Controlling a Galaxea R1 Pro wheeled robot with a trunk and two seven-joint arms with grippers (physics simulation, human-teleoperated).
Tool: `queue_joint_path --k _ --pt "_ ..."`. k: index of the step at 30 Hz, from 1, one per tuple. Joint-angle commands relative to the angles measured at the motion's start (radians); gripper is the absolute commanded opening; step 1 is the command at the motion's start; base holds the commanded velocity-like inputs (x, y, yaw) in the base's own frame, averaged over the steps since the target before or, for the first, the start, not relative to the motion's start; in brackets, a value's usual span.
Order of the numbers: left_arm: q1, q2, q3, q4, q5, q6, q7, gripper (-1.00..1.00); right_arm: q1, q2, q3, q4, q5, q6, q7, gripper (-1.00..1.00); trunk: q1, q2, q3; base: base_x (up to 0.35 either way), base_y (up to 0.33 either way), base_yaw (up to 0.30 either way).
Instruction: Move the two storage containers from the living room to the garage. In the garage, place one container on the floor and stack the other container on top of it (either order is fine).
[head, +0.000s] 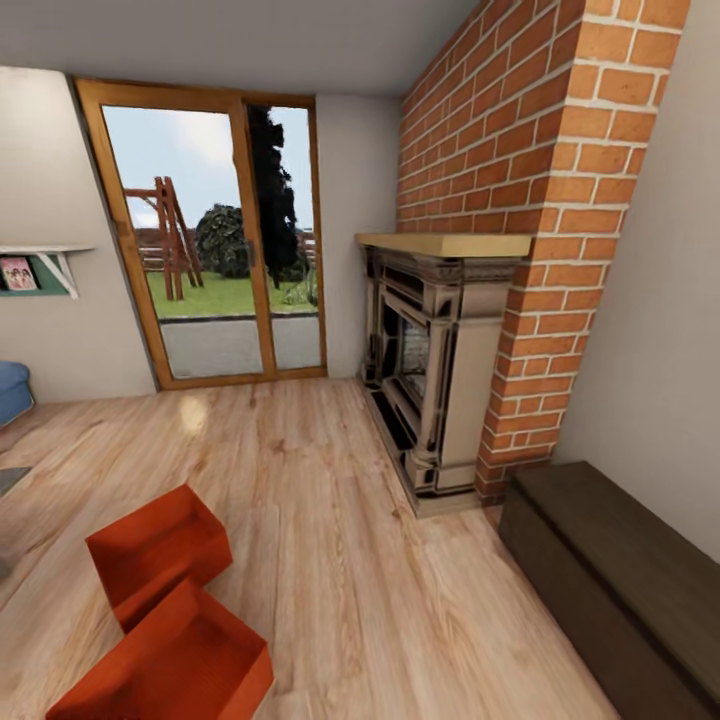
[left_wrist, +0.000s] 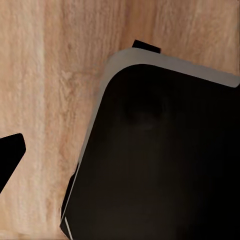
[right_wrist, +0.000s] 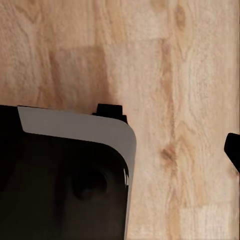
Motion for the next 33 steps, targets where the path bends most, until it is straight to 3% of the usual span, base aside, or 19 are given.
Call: queue_joint_path --k 1,21,33 --pt "0.0 -0.001 0.007 -0.001 0.002 -0.003 0.001 1.0 -0.001 0.0 0.008 0.003 -0.01 -0.006 0.004 1.0 0.0 0.0 -0.001 0.21 -0.149 0.3" --pt "0.0 -0.001 0.008 -0.001 0.004 -0.004 0.002 1.0 -0.001 -0.001 0.008 0.003 -0.01 -0.006 0.004 1.0 0.0 0.0 -0.001 0.175 -0.119 0.3" --pt "0.0 0.0 0.008 -0.002 0.017 -0.004 0.002 1.0 -0.001 -0.002 0.008 0.003 -0.01 -0.006 0.004 1.0 0.0 0.0 -0.001 0.057 -0.017 0.3"
